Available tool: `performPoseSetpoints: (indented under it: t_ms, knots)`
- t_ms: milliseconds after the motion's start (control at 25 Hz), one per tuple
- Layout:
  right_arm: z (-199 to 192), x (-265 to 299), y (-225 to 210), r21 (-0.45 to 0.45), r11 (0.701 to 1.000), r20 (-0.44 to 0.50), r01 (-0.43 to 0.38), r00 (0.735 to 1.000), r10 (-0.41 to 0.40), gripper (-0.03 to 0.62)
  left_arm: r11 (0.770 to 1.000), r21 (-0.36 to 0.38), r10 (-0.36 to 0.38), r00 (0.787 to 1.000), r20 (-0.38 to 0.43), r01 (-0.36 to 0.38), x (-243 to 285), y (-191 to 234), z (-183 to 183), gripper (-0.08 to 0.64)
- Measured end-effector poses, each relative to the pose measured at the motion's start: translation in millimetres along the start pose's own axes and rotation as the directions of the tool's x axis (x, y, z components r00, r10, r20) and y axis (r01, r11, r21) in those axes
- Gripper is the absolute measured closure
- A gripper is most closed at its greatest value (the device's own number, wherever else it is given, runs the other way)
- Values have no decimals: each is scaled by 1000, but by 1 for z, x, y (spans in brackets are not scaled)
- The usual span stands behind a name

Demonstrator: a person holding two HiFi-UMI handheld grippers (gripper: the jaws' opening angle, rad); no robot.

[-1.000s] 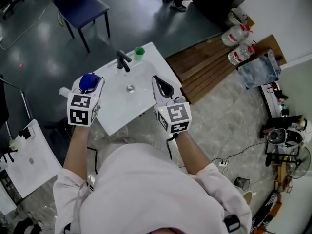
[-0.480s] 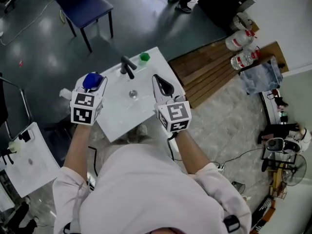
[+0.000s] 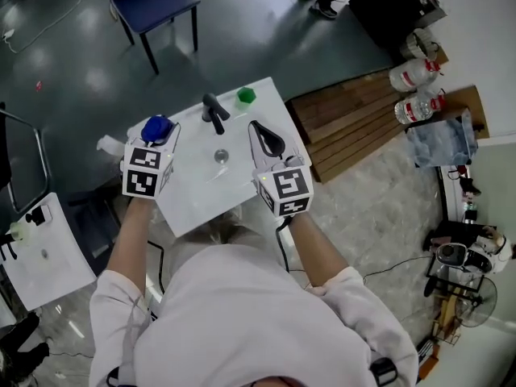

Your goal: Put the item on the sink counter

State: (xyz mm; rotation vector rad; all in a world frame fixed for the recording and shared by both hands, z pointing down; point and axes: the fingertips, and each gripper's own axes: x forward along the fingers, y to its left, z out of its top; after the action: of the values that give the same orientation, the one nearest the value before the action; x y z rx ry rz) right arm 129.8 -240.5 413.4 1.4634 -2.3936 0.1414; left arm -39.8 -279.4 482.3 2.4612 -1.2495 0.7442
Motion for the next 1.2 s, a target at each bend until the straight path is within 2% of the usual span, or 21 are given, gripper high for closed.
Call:
performPoseSetpoints:
  t_ms: [560, 680, 1200]
  knots:
    - [-28, 59, 3, -28, 992, 27, -122, 992, 123, 589, 999, -37, 4, 1000, -30, -5, 60, 13, -35, 405]
    - [-35, 70, 2, -23, 991, 37, -132, 990, 133, 588, 999, -36, 2, 1000, -19, -3, 71, 16, -38, 405]
    - [-70, 100, -10, 12, 990, 4, -139, 990, 139, 589, 999, -34, -3, 997, -76, 1, 122, 26, -81, 402]
